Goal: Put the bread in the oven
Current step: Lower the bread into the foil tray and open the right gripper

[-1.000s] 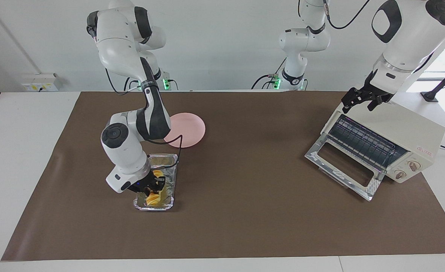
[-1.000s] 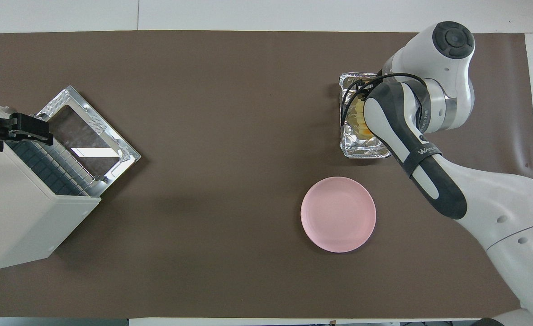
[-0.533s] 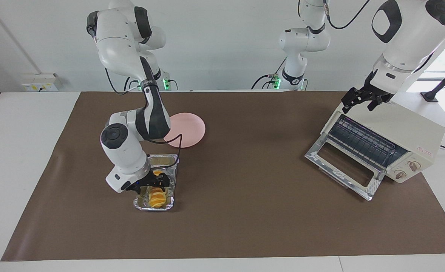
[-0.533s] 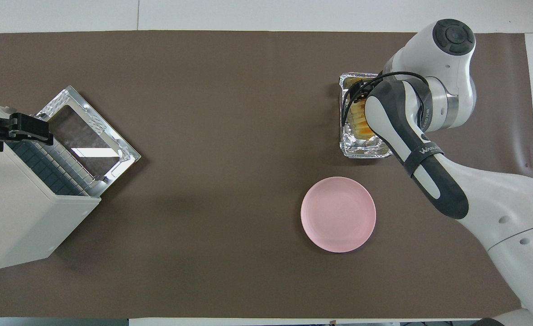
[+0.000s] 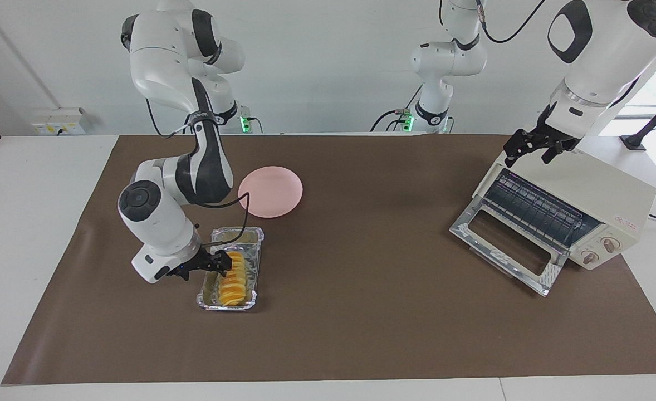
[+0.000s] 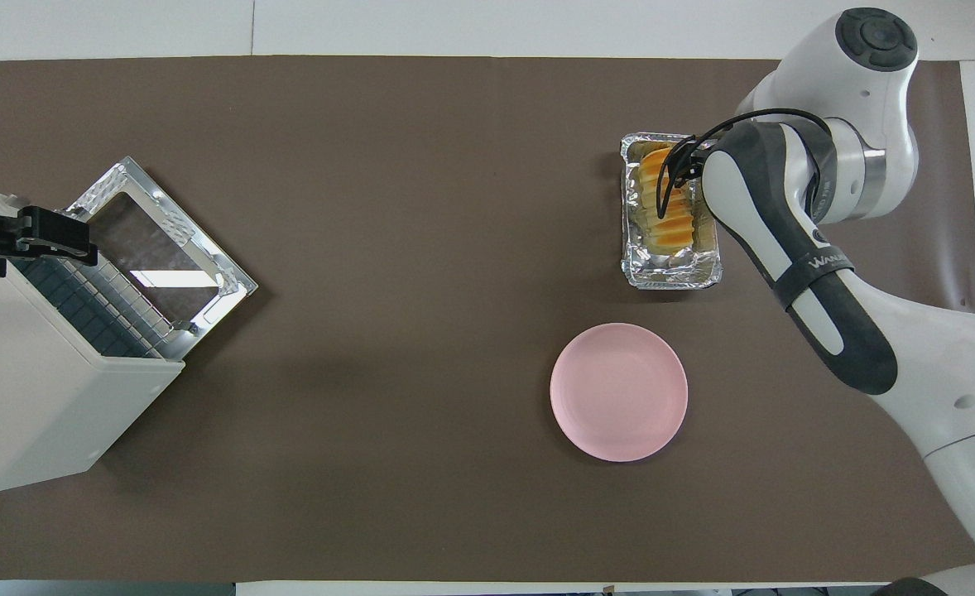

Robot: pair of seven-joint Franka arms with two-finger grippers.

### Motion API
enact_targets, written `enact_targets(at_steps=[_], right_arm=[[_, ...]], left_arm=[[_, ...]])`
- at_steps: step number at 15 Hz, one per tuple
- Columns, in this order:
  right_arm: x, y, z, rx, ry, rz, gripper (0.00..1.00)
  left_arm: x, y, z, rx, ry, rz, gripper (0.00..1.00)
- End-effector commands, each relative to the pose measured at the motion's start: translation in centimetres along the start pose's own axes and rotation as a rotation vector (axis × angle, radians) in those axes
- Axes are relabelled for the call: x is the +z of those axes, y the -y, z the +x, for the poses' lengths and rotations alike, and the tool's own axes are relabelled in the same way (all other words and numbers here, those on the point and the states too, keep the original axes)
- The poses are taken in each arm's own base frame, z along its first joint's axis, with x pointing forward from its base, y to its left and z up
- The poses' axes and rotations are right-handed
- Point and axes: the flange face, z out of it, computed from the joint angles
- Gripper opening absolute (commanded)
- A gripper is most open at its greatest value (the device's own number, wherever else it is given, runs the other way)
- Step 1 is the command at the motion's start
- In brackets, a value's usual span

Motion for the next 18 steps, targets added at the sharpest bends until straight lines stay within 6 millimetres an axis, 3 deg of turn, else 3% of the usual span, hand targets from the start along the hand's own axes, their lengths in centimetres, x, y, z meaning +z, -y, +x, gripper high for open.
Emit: enact_targets(at_steps=[1, 5, 6, 7, 8, 9, 18], right_arm=[[1.7, 0.4, -0.8, -0.033, -0.02, -0.005, 1.0], [4.1, 0.0, -2.4, -0.086, -0.036, -0.025, 0.9], [4.0, 0.1, -2.5, -0.091, -0.036, -0.028, 0.83], [3.9, 0.1, -2.5, -0.094, -0.037, -0.029, 0.63], [3.8, 0.4, -2.5, -0.095, -0.039, -0.029, 0.35], [3.7, 0.5, -2.4, -0.095, -0.039, -0.029, 0.0], [3.7, 1.0, -2.4, -0.089, -0.041, -0.022, 0.0]], left_arm=[[-0.2, 0.1, -0.5, 0.002, -0.001, -0.007, 1.0], [-0.2, 0.2, -0.5, 0.001, -0.001, -0.007, 1.0], [-0.2, 0.1, -0.5, 0.002, -0.001, -0.007, 1.0], [-0.2, 0.2, -0.5, 0.001, -0.001, -0.007, 1.0], [-0.2, 0.1, -0.5, 0.002, -0.003, -0.007, 1.0], [-0.2, 0.1, -0.5, 0.002, -0.001, -0.008, 1.0], [-0.2, 0.1, -0.5, 0.002, -0.001, -0.007, 1.0]])
